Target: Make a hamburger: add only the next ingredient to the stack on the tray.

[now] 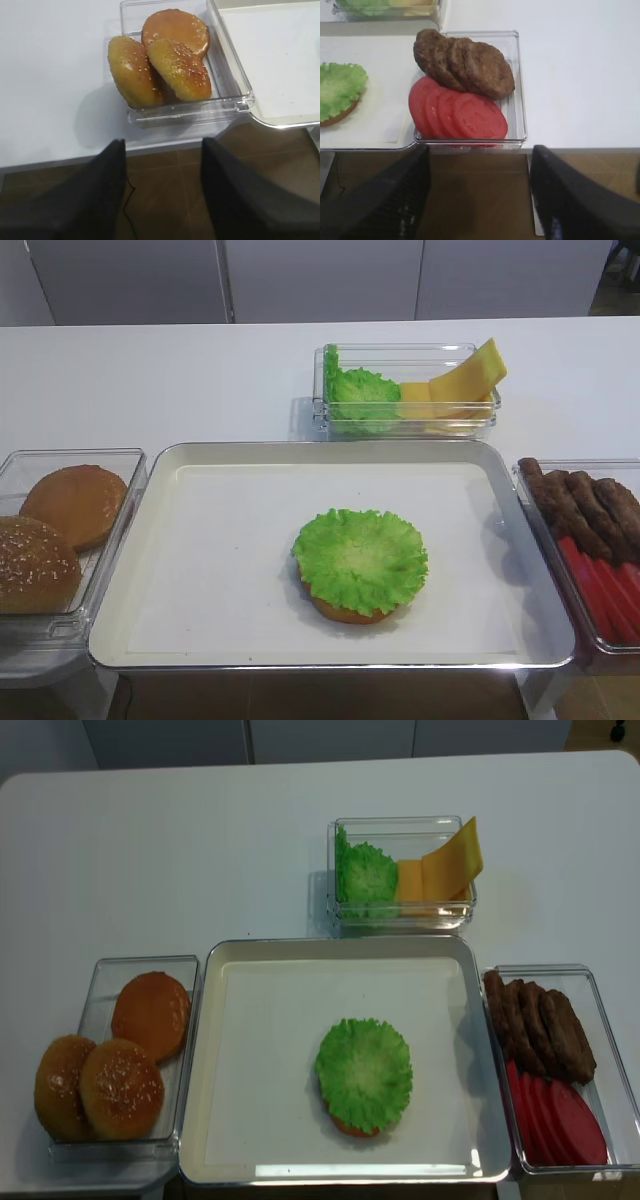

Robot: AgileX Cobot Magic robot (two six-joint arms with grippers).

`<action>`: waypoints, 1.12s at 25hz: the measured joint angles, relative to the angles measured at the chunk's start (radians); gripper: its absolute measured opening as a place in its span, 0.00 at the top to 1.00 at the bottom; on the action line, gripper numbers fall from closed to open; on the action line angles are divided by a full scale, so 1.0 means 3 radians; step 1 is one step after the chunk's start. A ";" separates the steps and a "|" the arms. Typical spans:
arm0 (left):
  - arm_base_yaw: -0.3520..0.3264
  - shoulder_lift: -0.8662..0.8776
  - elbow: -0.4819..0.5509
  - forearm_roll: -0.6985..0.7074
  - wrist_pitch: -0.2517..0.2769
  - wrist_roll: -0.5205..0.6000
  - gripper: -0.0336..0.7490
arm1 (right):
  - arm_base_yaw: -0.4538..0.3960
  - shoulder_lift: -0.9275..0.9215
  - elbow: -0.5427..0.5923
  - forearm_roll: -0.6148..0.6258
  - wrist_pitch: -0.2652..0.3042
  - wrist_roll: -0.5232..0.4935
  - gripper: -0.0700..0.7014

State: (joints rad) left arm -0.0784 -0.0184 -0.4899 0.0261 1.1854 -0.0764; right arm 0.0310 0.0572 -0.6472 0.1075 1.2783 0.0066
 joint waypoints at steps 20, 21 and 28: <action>0.0000 0.0000 0.0000 0.0000 0.0000 0.0000 0.50 | 0.0000 -0.0258 0.0484 -0.0047 -0.0339 -0.0104 0.28; 0.0000 0.0000 0.0000 0.0000 0.0000 0.0000 0.50 | 0.0000 -0.0258 0.0505 -0.0048 -0.0385 -0.0104 0.28; 0.0000 0.0000 0.0000 0.0000 0.0000 0.0000 0.50 | 0.0000 -0.0258 0.0568 -0.0053 -0.0464 -0.0097 0.28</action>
State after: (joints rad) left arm -0.0784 -0.0184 -0.4899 0.0261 1.1854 -0.0764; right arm 0.0310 -0.0202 -0.4768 0.0915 1.1390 -0.0224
